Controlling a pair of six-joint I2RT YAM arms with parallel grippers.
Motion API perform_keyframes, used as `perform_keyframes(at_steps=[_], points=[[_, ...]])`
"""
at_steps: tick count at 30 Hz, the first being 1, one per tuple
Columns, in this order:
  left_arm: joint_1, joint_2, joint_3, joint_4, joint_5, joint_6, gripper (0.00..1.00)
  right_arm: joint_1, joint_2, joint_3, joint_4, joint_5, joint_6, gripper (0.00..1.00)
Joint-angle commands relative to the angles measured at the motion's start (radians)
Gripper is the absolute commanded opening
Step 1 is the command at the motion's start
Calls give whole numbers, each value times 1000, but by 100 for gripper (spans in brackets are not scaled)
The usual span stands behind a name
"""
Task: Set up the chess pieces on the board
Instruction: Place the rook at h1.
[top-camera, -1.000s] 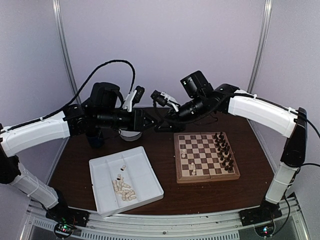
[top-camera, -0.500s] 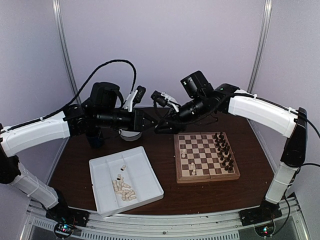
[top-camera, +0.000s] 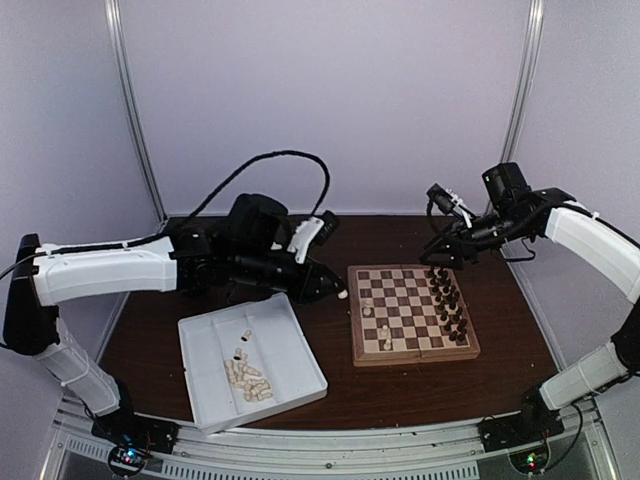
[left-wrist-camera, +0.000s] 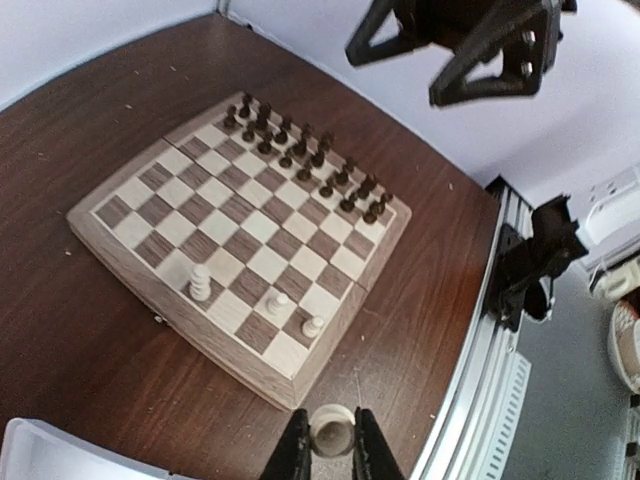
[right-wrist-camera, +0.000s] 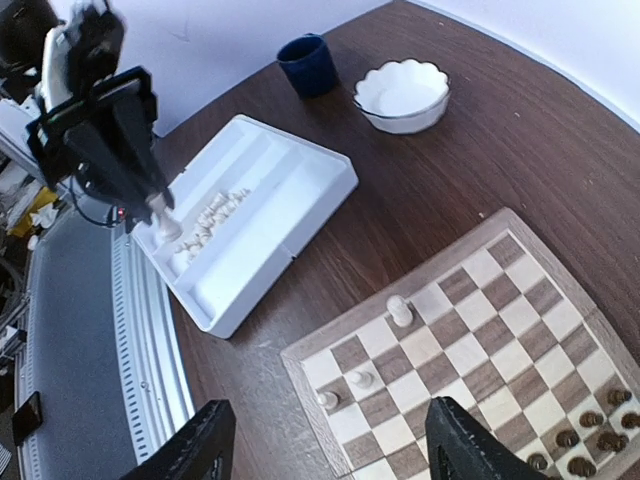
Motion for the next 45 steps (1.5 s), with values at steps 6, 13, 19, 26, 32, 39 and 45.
perform_keyframes(at_steps=[6,13,19,26,32,39,45], points=[[-188,259,83,67,-126,295,7,-76,-91,-162,104,188,-74,70],[-190,381,123,124,-162,296,7,-78,-91,-182,112,191,-83,70],[-190,466,184,114,-192,296,7,-81,-85,-182,114,205,-93,70],[-190,505,209,92,-224,312,7,-83,-82,-183,111,203,-97,70],[-190,517,211,79,-259,297,7,-83,-77,-179,107,190,-96,70],[-187,541,230,38,-323,278,7,-82,-74,-178,107,189,-95,70],[-181,558,243,30,-308,274,7,-83,-74,-178,107,189,-95,70]])
